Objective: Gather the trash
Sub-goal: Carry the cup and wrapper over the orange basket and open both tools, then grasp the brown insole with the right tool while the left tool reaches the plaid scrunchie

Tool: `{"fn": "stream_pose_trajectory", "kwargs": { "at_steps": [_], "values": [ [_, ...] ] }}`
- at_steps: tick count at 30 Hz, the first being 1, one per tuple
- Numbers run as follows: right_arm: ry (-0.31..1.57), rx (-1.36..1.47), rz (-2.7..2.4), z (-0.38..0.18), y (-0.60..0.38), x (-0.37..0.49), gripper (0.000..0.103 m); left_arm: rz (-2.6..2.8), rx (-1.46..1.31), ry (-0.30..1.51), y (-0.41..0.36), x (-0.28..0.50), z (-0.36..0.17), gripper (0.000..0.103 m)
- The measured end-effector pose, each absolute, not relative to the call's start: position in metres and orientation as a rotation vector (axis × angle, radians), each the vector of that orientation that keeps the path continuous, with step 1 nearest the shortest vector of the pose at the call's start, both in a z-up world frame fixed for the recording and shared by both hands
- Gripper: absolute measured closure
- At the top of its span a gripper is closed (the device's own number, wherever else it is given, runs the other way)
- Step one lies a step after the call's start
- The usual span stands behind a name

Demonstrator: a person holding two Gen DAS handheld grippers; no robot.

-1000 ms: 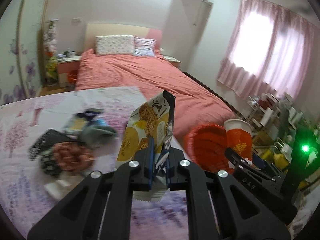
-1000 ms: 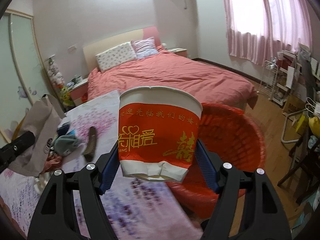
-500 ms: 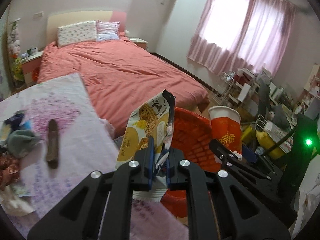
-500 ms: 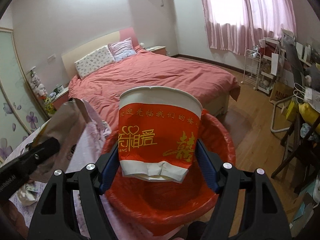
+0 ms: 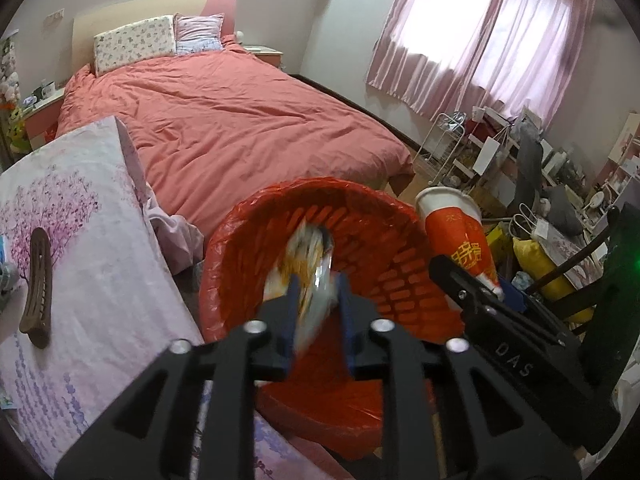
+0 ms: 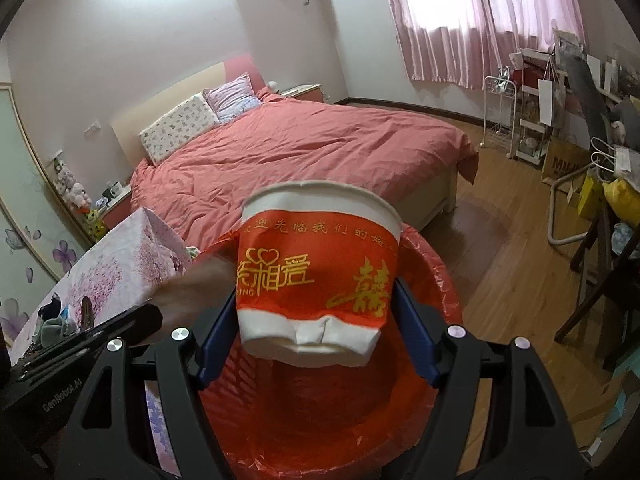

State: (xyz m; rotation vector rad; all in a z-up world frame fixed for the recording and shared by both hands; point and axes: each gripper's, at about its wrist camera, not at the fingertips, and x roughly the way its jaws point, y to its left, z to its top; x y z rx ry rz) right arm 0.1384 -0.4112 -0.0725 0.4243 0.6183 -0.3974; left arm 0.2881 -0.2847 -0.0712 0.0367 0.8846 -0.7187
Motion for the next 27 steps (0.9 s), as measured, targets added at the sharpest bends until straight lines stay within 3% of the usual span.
{"fn": "stream_pose_trajectory", "kwargs": {
  "at_steps": [3, 9, 14, 27],
  "values": [
    [0.617, 0.434, -0.393, -0.074, -0.413, 0.136, 0.023, -0.702, 0.040, 0.887, -0.281, 0.289, -0.074, 0.070],
    [0.627, 0.428, -0.414, -0.072, -0.418, 0.130, 0.023, -0.642, 0.036, 0.875, -0.257, 0.290, -0.072, 0.066],
    [0.630, 0.398, -0.415, -0.067, -0.410, 0.130, 0.023, -0.573, 0.053, 0.841, -0.231, 0.283, -0.065, 0.057],
    [0.656, 0.299, -0.291, -0.052, -0.341, 0.146, 0.023, -0.357, 0.035, 0.785, -0.123, 0.266, -0.048, 0.050]
  ]
}}
